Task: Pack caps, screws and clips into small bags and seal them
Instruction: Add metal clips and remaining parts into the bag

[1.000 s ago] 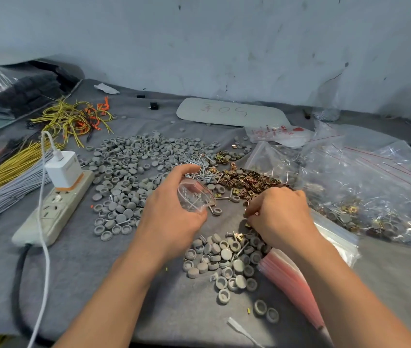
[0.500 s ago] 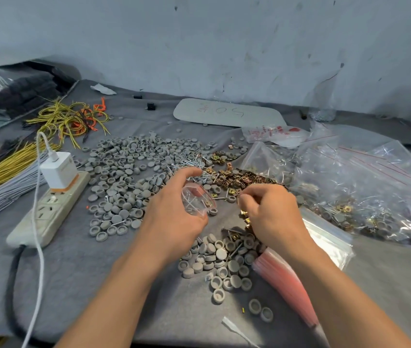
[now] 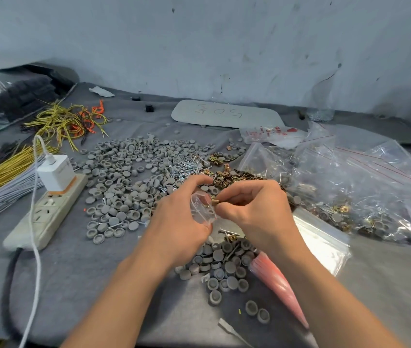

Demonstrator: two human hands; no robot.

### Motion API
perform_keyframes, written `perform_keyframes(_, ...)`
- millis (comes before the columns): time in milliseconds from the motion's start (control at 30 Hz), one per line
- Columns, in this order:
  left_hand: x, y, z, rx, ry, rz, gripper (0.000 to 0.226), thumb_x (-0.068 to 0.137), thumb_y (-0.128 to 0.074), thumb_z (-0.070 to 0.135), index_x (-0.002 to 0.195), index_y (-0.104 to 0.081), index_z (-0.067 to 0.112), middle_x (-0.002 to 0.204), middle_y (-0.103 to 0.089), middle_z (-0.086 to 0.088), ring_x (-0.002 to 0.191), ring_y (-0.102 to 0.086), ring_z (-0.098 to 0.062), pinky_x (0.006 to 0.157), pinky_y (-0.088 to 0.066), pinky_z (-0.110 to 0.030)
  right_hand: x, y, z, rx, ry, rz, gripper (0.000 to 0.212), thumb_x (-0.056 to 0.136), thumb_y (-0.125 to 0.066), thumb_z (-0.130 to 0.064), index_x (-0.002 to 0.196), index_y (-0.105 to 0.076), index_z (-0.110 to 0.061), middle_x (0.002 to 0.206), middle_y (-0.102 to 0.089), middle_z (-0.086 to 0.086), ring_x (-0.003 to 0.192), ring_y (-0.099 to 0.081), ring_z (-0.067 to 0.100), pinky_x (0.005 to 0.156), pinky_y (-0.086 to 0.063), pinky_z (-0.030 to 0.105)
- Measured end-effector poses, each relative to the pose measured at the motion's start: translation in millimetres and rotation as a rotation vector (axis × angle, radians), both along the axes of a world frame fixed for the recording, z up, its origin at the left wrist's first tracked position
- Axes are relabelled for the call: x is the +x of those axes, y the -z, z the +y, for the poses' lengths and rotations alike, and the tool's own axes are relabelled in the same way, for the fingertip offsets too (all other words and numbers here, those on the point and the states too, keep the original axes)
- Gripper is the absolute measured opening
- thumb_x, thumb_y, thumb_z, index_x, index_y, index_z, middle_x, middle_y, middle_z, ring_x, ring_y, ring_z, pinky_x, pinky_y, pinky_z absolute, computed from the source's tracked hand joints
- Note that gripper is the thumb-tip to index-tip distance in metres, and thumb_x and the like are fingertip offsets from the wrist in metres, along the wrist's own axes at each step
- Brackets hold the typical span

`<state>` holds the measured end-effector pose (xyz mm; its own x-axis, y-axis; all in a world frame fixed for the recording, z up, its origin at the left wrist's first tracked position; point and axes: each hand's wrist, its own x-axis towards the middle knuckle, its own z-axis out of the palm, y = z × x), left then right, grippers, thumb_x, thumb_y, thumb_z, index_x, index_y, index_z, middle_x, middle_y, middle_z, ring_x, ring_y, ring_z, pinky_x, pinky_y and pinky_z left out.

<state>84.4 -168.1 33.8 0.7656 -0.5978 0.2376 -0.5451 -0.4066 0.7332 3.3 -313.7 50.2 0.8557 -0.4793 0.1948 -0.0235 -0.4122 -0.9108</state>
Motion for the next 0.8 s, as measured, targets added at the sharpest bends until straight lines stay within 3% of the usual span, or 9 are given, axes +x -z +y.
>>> perform_keyframes(100,-0.5,-1.6,-0.5,0.029,0.026,0.009,0.086,0.071,-0.078,0.001,0.126,-0.046,0.060,0.100,-0.068,0.018,0.062,-0.065,-0.003,0.055,-0.052,-0.020,0.2,2.7,12.0,-0.094,-0.011,-0.075,0.024,0.077,-0.087,-0.004,0.078,-0.083,-0.028,0.070,-0.076,-0.015,0.064,-0.072,0.003,0.062,-0.054,0.015)
perform_keyframes(300,0.3,-4.9,2.1,0.019,0.035,0.022,0.089,0.068,-0.075,0.000,0.127,-0.046,0.061,0.101,-0.069,0.022,0.075,-0.068,-0.005,0.065,-0.057,-0.034,3.8,6.9,21.7,-0.320,0.047,-0.171,0.022,0.076,-0.087,-0.007,0.081,-0.084,-0.028,0.074,-0.075,-0.020,0.067,-0.067,0.003,0.067,-0.050,0.017)
perform_keyframes(367,1.5,-5.2,3.0,0.002,0.045,0.036,0.090,0.068,-0.075,-0.002,0.128,-0.047,0.060,0.102,-0.070,0.024,0.077,-0.069,-0.005,0.065,-0.059,-0.037,4.1,7.3,23.3,-0.371,0.068,-0.177,0.022,0.076,-0.088,-0.010,0.082,-0.084,-0.031,0.073,-0.074,-0.019,0.069,-0.066,0.007,0.069,-0.053,0.025)
perform_keyframes(467,3.3,-5.3,5.0,-0.037,0.067,0.061,0.087,0.068,-0.074,-0.004,0.127,-0.050,0.057,0.100,-0.070,0.029,0.079,-0.069,-0.002,0.062,-0.057,-0.029,4.1,6.2,25.6,-0.421,0.082,-0.184,0.022,0.076,-0.089,-0.014,0.084,-0.084,-0.034,0.075,-0.075,-0.020,0.074,-0.066,0.014,0.074,-0.055,0.039)
perform_keyframes(567,4.9,-4.5,7.3,-0.055,0.078,0.086,0.087,0.069,-0.072,-0.007,0.127,-0.052,0.055,0.099,-0.068,0.032,0.070,-0.068,-0.001,0.050,-0.046,-0.017,4.0,4.3,26.8,-0.426,0.056,-0.178,0.018,0.079,-0.087,-0.017,0.087,-0.084,-0.033,0.077,-0.076,-0.020,0.072,-0.068,0.011,0.081,-0.055,0.042)
perform_keyframes(800,8.0,-0.9,8.1,-0.080,0.057,0.131,0.080,0.076,-0.071,-0.008,0.125,-0.056,0.053,0.084,-0.071,0.022,0.044,-0.056,-0.004,0.040,-0.039,-0.020,3.6,0.4,27.3,-0.431,0.072,-0.160,0.005,0.080,-0.085,-0.022,0.079,-0.082,-0.026,0.064,-0.070,-0.015,0.063,-0.063,0.014,0.080,-0.055,0.045)
